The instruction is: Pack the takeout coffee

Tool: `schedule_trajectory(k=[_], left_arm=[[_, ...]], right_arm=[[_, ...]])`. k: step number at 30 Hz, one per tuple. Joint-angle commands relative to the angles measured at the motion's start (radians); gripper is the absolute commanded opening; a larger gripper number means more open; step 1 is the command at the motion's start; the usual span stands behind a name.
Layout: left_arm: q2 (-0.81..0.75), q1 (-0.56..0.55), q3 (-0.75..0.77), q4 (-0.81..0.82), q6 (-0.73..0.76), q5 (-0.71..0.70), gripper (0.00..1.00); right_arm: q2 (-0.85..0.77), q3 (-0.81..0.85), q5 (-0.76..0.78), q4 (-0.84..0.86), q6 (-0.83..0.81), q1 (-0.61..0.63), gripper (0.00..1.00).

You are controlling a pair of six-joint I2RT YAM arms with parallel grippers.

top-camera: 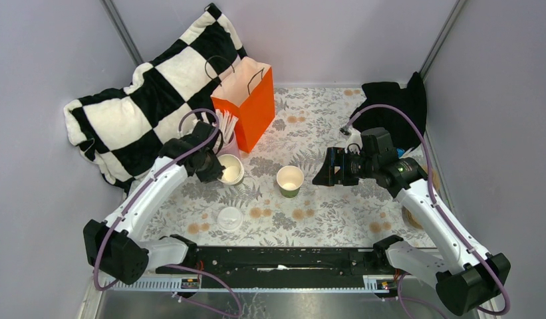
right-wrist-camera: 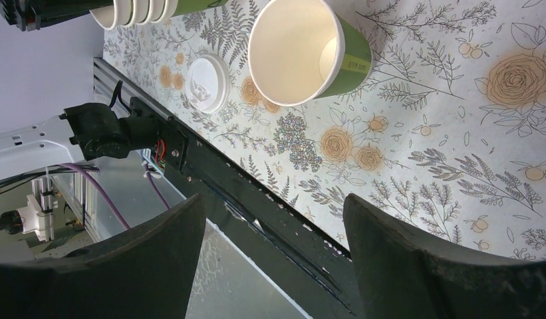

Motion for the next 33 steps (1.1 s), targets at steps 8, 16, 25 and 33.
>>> schedule_trajectory(k=[8, 16, 25, 33], left_arm=[[0.064, 0.067, 0.062, 0.009, 0.053, 0.061, 0.19], [0.0, 0.068, 0.082, -0.078, 0.064, 0.0, 0.56], [-0.178, -0.03, 0.029, -0.187, 0.045, 0.046, 0.97], [-0.006, -0.55, -0.033, -0.161, -0.174, -0.141, 0.99]], right_arm=[[-0.011, 0.023, 0.003, 0.004, -0.018, 0.004, 0.82], [-0.008, 0.024, 0.002, 0.003, -0.024, 0.004, 0.82], [-0.002, -0.01, -0.016, 0.039, -0.01, 0.003, 0.82], [0.0, -0.01, -0.015, 0.037, -0.008, 0.004, 0.82]])
